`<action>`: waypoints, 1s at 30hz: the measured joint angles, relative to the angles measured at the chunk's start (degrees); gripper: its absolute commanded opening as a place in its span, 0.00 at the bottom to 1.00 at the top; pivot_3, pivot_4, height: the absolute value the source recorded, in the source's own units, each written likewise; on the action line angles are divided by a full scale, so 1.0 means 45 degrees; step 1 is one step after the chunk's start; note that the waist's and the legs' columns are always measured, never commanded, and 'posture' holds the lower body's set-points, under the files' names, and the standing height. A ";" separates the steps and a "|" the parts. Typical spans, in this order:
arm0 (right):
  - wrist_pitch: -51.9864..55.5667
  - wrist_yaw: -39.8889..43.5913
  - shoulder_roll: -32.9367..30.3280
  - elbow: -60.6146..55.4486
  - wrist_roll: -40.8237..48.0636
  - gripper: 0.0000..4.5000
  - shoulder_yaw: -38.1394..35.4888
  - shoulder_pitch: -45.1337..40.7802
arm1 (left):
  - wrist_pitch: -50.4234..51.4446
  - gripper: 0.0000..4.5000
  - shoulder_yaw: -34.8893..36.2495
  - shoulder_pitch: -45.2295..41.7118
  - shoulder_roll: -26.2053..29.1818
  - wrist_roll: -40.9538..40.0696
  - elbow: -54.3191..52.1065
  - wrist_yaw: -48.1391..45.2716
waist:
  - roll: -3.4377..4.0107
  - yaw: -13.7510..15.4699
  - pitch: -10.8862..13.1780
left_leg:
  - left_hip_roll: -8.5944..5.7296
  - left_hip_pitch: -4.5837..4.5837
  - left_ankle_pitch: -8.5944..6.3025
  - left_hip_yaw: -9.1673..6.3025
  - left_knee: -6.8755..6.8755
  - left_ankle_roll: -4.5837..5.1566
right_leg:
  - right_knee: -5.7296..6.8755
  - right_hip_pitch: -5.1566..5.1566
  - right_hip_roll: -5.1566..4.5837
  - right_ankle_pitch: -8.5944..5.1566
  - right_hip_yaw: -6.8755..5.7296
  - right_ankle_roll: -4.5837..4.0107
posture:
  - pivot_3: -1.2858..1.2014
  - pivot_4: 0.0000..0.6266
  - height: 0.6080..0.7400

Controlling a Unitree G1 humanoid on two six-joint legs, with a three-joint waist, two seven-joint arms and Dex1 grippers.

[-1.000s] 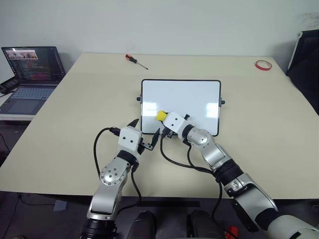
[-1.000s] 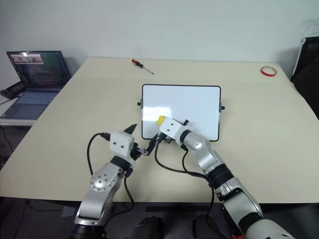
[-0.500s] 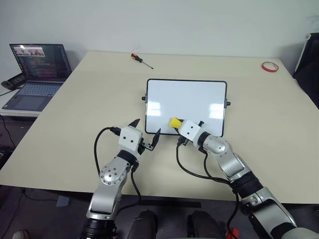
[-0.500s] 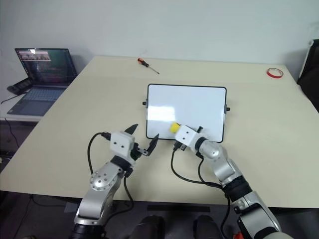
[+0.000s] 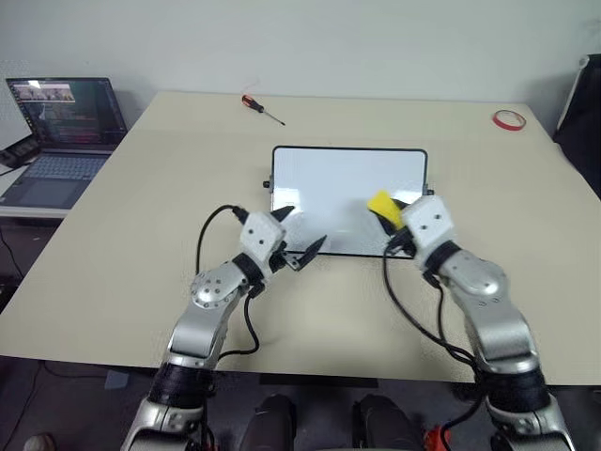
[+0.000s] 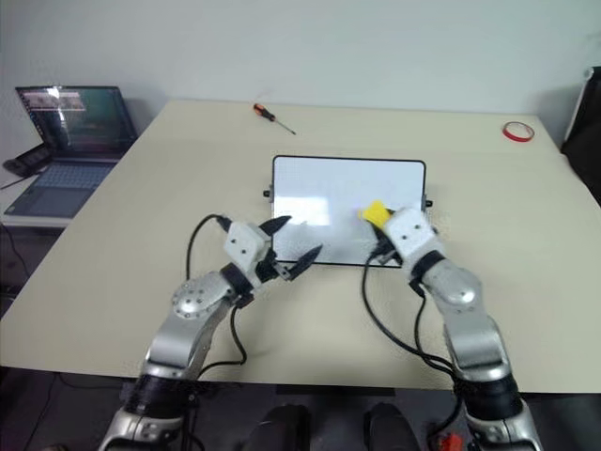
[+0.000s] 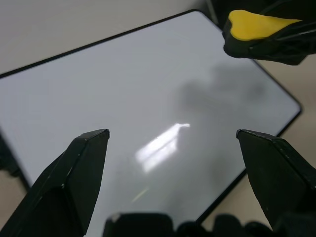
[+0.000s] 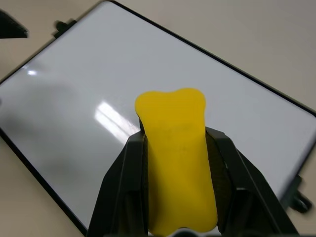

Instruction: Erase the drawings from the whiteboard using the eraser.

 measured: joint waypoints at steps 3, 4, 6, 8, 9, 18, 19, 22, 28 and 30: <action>0.2715 -0.0499 -0.0017 -0.1543 -0.0045 0.27 -0.0845 0.0423 | -0.0032 1.00 -0.0380 -0.1064 -0.0210 -0.0846 0.0586 -0.1619 | -0.0002 0.0006 0.0001 | -0.0009 -0.0004 0.0000 0.0001 0.0003 0.0001 | 0.0000 -0.0002 -0.0005 0.0000 -0.0004 0.0001 | 0.52 0.24 1.00; 0.3620 -0.0738 -0.0008 -0.1933 -0.0065 0.27 -0.1202 0.0508 | -0.0156 1.00 -0.0582 -0.1462 -0.0395 -0.1015 0.0878 -0.2233 | -0.0002 0.0001 0.0001 | -0.0009 -0.0003 0.0000 0.0004 0.0002 0.0001 | 0.0000 -0.0003 -0.0004 0.0000 -0.0005 0.0001 | 0.52 0.24 1.00; 0.4709 -0.1146 0.0020 -0.2287 -0.0134 0.27 -0.1802 0.0614 | -0.0732 1.00 -0.0988 -0.1944 -0.0654 -0.1122 0.1581 -0.3106 | -0.0002 -0.0010 0.0001 | -0.0009 0.0002 0.0000 0.0010 -0.0002 0.0001 | 0.0000 -0.0003 -0.0003 -0.0002 -0.0002 0.0001 | 0.52 0.24 1.00; 0.5408 -0.1463 0.0028 -0.2338 -0.0171 0.27 -0.2335 0.0845 | -0.1312 1.00 -0.1409 -0.2327 -0.0959 -0.1107 0.2482 -0.3911 | -0.0001 -0.0067 0.0001 | -0.0006 0.0005 -0.0001 0.0022 -0.0005 0.0002 | 0.0003 -0.0008 0.0003 -0.0003 0.0007 0.0000 | 0.52 0.24 1.00; 0.5672 -0.1582 0.0036 -0.2332 -0.0153 0.27 -0.2512 0.0992 | -0.1584 1.00 -0.1627 -0.2512 -0.1077 -0.1086 0.2931 -0.4299 | -0.0001 -0.0099 0.0002 | -0.0005 0.0003 -0.0001 0.0033 -0.0007 0.0003 | 0.0005 -0.0019 0.0008 -0.0003 0.0016 -0.0001 | 0.52 0.24 1.00; 0.6524 -0.1722 0.0436 -0.1932 0.0601 0.27 -0.3291 0.1592 | -0.2872 1.00 -0.2667 -0.3786 -0.2044 -0.0691 0.5265 -0.6497 | 0.0003 -0.0122 0.0005 | -0.0004 0.0002 -0.0002 0.0047 -0.0003 0.0007 | 0.0010 -0.0021 0.0017 -0.0004 0.0029 0.0003 | 0.52 0.24 1.00; 0.6467 -0.1755 0.0435 -0.1786 0.0618 0.27 -0.3339 0.1601 | -0.2905 1.00 -0.2749 -0.3789 -0.2066 -0.0672 0.5297 -0.6573 | 0.0004 -0.0126 0.0005 | -0.0003 0.0003 -0.0002 0.0044 -0.0004 0.0007 | 0.0011 -0.0021 0.0018 -0.0004 0.0028 0.0003 | 0.52 0.24 1.00; 0.6265 -0.1933 0.0480 -0.1470 0.0707 0.27 -0.3405 0.1635 | -0.2917 1.00 -0.2822 -0.3779 -0.2080 -0.0670 0.5283 -0.6785 | 0.0004 -0.0129 0.0005 | -0.0001 0.0005 -0.0002 0.0042 -0.0004 0.0008 | 0.0014 -0.0021 0.0021 -0.0004 0.0028 0.0003 | 0.52 0.24 1.00; 0.5905 -0.2149 0.0649 -0.0854 0.1136 0.27 -0.3519 0.1589 | -0.2914 1.00 -0.2822 -0.3643 -0.1887 -0.0602 0.5109 -0.6759 | 0.0004 -0.0125 0.0005 | 0.0002 0.0004 -0.0002 0.0041 -0.0002 0.0008 | 0.0014 -0.0019 0.0020 -0.0004 0.0027 0.0003 | 0.52 0.24 1.00; 0.5823 -0.2244 0.0813 -0.0524 0.1244 0.27 -0.3575 0.1500 | -0.2906 1.00 -0.2822 -0.3606 -0.1800 -0.0551 0.5107 -0.6728 | 0.0004 -0.0124 0.0005 | 0.0002 0.0004 -0.0002 0.0040 -0.0001 0.0008 | 0.0016 -0.0020 0.0019 -0.0004 0.0027 0.0003 | 0.52 0.24 1.00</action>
